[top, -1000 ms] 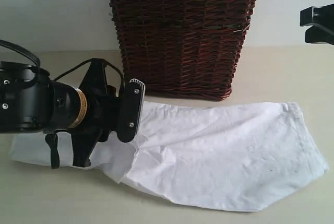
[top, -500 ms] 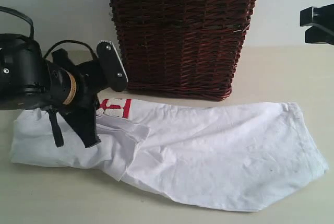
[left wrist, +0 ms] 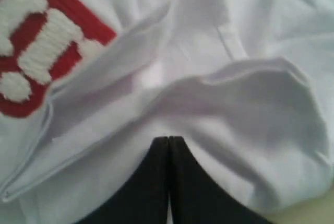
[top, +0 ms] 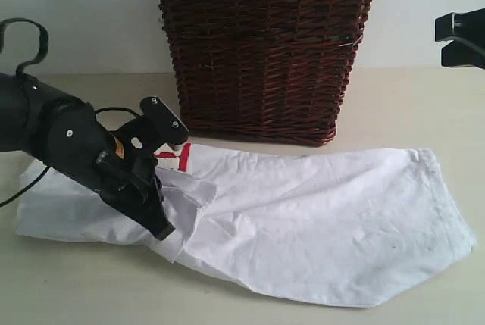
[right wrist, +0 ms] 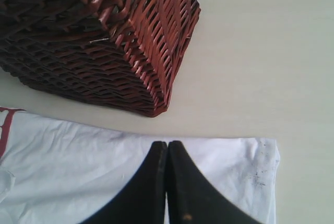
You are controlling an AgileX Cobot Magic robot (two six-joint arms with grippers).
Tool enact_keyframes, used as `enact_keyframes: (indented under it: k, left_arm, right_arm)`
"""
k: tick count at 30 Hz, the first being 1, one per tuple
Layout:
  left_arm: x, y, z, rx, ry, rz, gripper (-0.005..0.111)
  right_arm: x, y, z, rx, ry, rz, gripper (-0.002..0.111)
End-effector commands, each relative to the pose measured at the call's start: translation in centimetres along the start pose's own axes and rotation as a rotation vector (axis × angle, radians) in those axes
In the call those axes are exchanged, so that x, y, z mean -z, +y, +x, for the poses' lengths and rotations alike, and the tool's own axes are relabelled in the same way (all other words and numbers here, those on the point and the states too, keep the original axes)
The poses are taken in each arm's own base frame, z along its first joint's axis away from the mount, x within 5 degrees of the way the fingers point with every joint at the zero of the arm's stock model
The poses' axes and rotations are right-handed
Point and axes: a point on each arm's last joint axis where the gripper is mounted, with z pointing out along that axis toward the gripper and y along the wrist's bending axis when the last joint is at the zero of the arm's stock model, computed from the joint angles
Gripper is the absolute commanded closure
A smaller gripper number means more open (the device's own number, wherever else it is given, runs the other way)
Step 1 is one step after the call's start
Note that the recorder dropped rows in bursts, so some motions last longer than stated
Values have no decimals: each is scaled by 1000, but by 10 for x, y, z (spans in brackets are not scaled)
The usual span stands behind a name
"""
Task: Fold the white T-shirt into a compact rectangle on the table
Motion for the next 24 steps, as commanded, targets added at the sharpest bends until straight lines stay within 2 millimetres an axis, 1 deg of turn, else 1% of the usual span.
enact_keyframes:
  k: [1, 4, 6, 12, 17, 18, 20, 23, 24]
  left_arm:
    - [-19, 14, -5, 47, -44, -28, 107]
    - [-34, 21, -7, 61, -37, -33, 107]
    - [-37, 25, -13, 66, -67, -47, 107]
    - [-31, 36, -38, 64, -212, -106, 107]
    - [-29, 38, -39, 65, -206, -105, 107]
    - [-27, 40, -38, 73, -202, -108, 107]
    - [-19, 51, -33, 161, -191, -111, 107]
    - [6, 75, -22, 340, -173, -130, 107]
    - [17, 88, -14, 414, -137, -135, 106]
  right_arm:
    - [-1, -2, -1, 9, -13, 8, 108]
    - [-1, -2, -1, 9, -19, 12, 108]
    - [-1, -2, -1, 9, -19, 12, 108]
    - [-1, -2, -1, 13, -19, 12, 108]
    - [-1, -2, -1, 13, -19, 12, 108]
    - [-1, -2, -1, 13, -19, 12, 108]
    - [-1, -2, -1, 13, -13, 9, 108]
    - [-1, -2, 0, 15, -5, 4, 108]
    - [-1, -1, 0, 15, -2, 2, 108]
